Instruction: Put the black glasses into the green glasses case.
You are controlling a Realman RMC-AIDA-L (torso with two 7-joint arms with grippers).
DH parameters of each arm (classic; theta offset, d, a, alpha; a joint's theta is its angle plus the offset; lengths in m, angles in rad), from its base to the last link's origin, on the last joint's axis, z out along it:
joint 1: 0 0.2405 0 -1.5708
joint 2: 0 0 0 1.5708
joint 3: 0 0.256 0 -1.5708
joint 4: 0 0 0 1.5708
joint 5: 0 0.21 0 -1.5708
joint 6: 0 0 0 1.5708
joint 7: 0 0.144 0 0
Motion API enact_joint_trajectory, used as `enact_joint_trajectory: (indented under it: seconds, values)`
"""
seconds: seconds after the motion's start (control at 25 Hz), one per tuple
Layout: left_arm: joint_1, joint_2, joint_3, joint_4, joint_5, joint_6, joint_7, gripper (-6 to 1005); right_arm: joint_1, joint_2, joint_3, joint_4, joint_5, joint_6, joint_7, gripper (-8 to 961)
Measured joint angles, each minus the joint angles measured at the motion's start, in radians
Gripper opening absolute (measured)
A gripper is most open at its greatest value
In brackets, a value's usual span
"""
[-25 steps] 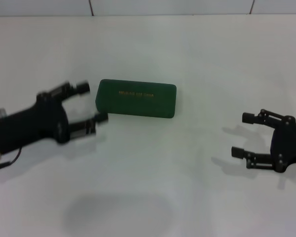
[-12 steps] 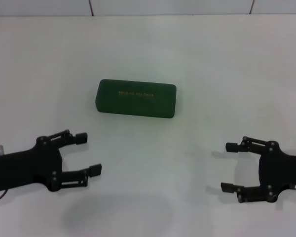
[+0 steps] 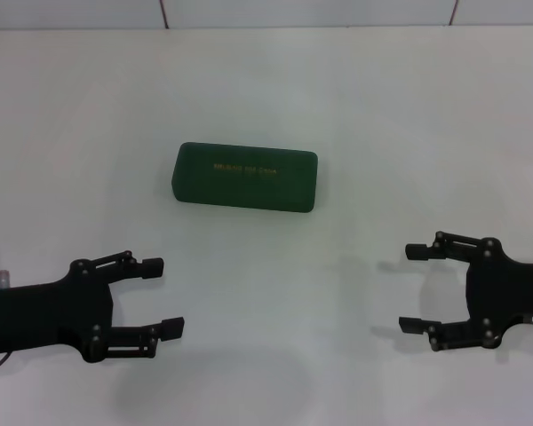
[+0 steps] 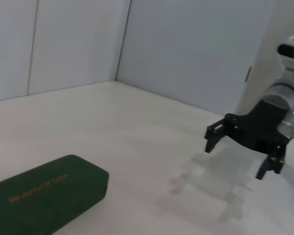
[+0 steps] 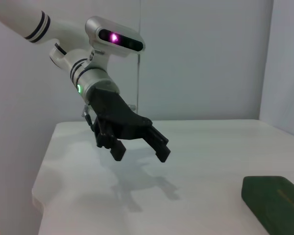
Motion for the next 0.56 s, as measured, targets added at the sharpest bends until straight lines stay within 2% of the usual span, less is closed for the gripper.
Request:
enact_joint_trajectory:
  seconds: [0.56]
  values:
    - [-0.006, 0.001, -0.002, 0.0, 0.028, 0.01, -0.009, 889, 0.018, -0.004, 0.001, -0.011, -0.001, 0.014, 0.0, 859]
